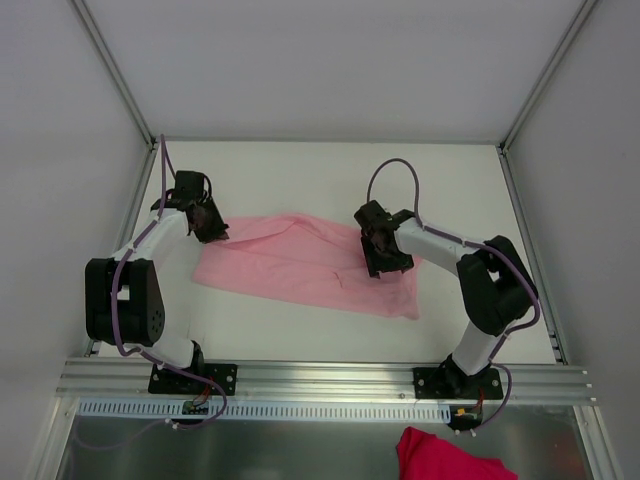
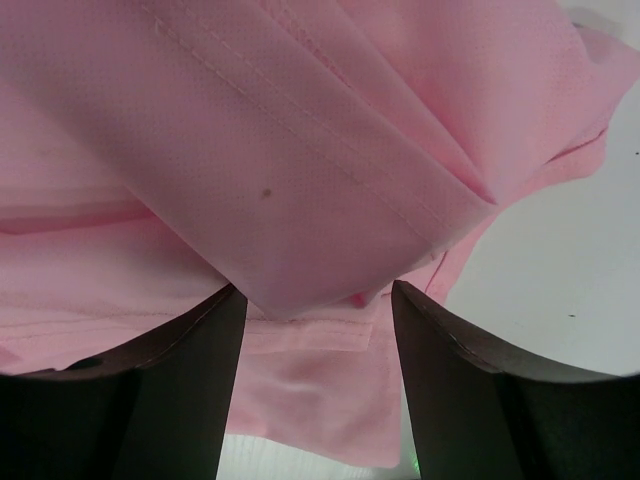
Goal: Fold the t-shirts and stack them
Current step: Fold the other side of the tshirt into a rectangle
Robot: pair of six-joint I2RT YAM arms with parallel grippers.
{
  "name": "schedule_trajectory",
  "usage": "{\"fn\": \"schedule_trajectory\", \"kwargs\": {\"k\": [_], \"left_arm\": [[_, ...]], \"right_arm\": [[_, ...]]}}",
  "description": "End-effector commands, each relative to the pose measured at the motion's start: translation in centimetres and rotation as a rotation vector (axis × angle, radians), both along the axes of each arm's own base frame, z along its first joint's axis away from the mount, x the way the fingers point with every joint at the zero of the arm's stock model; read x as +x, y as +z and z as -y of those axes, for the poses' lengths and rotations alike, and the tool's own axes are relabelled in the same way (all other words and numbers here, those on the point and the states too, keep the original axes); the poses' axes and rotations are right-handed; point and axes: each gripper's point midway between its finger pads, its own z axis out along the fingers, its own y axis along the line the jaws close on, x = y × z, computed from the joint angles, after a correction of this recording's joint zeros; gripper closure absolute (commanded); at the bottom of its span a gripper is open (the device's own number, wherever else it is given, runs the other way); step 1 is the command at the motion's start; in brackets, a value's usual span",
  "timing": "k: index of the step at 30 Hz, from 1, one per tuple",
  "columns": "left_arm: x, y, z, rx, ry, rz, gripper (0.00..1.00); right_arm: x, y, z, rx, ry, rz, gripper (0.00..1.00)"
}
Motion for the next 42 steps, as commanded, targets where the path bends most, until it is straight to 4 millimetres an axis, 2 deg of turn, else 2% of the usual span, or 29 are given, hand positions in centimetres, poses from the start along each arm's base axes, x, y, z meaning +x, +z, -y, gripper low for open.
{"fn": "schedule_trajectory", "kwargs": {"k": [1, 5, 12, 16, 19, 24, 27, 28, 29, 30, 37, 41, 42], "left_arm": [[0.1, 0.0, -0.2, 0.029, -0.008, 0.000, 1.00], [0.4, 0.3, 0.0, 0.018, -0.013, 0.008, 1.00], [0.4, 0.4, 0.2, 0.005, -0.013, 0.005, 1.00], [0.4, 0.7, 0.1, 0.011, -0.011, 0.013, 1.00], [0.2, 0.7, 0.1, 0.013, -0.014, 0.007, 1.00], [0.0, 0.7, 0.1, 0.013, -0.010, 0.007, 1.00], [-0.2, 0.5, 0.1, 0.008, -0.008, 0.000, 1.00], [-0.2, 0.5, 0.2, 0.006, -0.007, 0.000, 1.00], [-0.2, 0.5, 0.1, 0.006, -0.005, 0.002, 1.00], [-0.1, 0.6, 0.2, 0.005, -0.006, 0.003, 1.00], [0.0, 0.6, 0.0, 0.013, 0.004, 0.009, 1.00], [0.0, 0.3, -1.4, 0.084, 0.040, -0.017, 1.00], [0.2, 0.5, -2.6, 0.141, 0.075, -0.019, 1.00]], "right_arm": [[1.6, 0.4, -0.6, 0.015, -0.034, 0.054, 0.36], [1.9, 0.9, -0.5, 0.005, -0.029, 0.065, 0.37], [3.6, 3.1, -0.6, 0.039, -0.038, 0.140, 0.37], [4.6, 3.1, -0.4, 0.043, -0.045, 0.160, 0.37], [4.5, 2.3, -0.1, 0.041, -0.047, 0.164, 0.40], [4.9, 2.6, -0.3, 0.075, -0.046, 0.216, 0.41], [4.8, 2.5, -0.1, 0.056, -0.041, 0.209, 0.60], [4.5, 2.4, 0.2, 0.044, -0.042, 0.198, 0.85], [4.5, 2.4, 0.2, 0.045, -0.043, 0.198, 0.95], [4.4, 2.4, 0.3, 0.039, -0.043, 0.189, 0.99], [4.3, 3.2, 0.5, 0.021, -0.034, 0.185, 0.99], [4.7, 4.5, 1.5, -0.036, -0.025, 0.201, 0.99], [4.6, 5.0, 1.7, -0.045, -0.028, 0.205, 0.99]]}}
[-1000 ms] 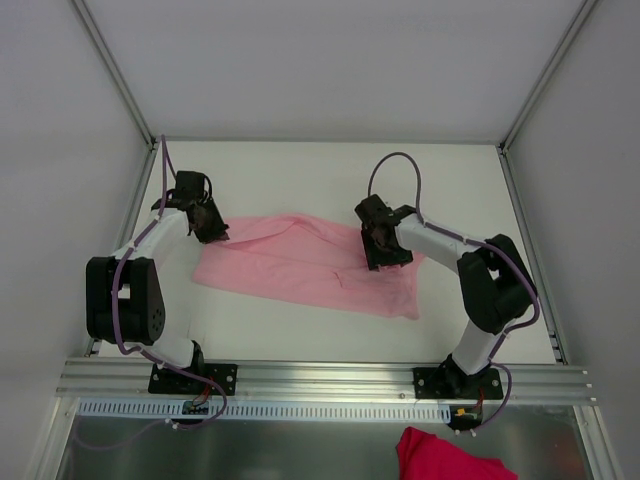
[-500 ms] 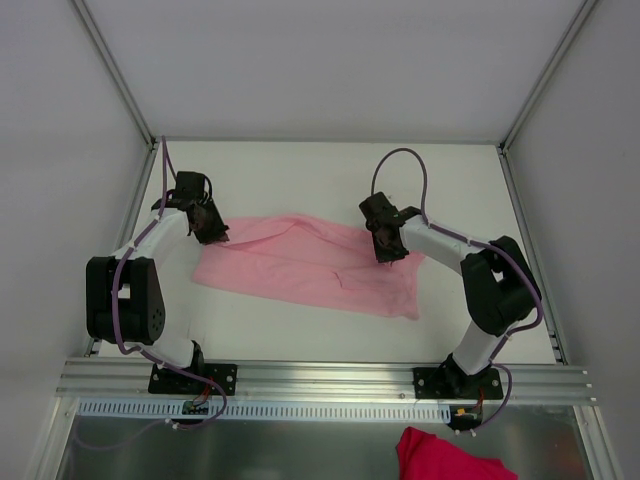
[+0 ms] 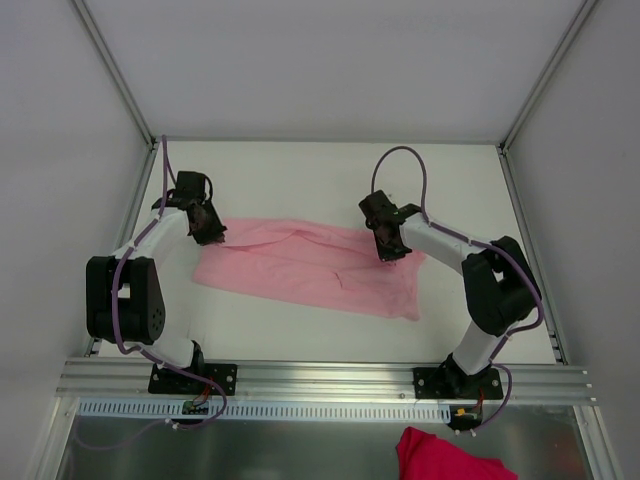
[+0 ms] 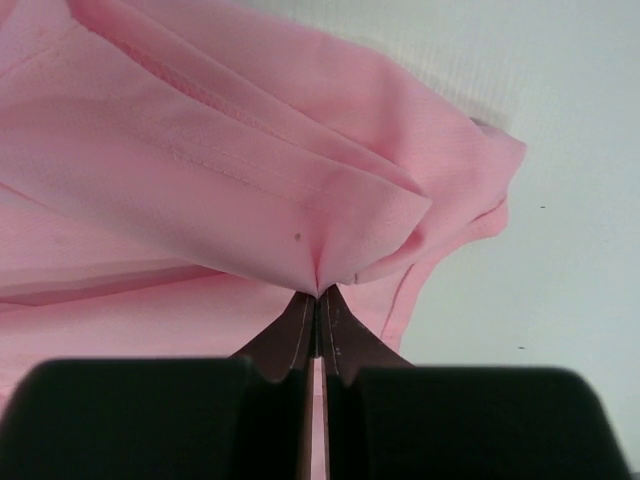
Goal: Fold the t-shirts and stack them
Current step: Fold the other side of the tshirt into a rectangle
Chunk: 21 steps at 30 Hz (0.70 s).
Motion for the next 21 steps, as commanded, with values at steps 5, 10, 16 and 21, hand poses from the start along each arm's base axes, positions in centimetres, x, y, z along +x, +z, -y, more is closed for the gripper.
{"fn": "schedule_trajectory", "kwargs": {"k": [5, 10, 16, 21], "left_arm": [[1.3, 0.1, -2.7, 0.137, 0.115, -0.044, 1.00], [2.7, -1.1, -2.3, 0.117, 0.123, -0.091, 1.00], [3.7, -1.4, -2.7, 0.142, 0.125, -0.116, 1.00], [4.0, -1.3, -3.3, 0.167, 0.136, -0.121, 1.00]], "right_arm": [[0.6, 6.1, 1.9, -0.045, -0.055, 0.118, 0.99], [0.5, 6.7, 2.4, -0.072, -0.048, 0.116, 0.99], [0.2, 6.7, 2.7, -0.109, -0.024, 0.077, 0.99], [-0.5, 6.3, 3.1, -0.121, -0.022, 0.056, 0.99]]}}
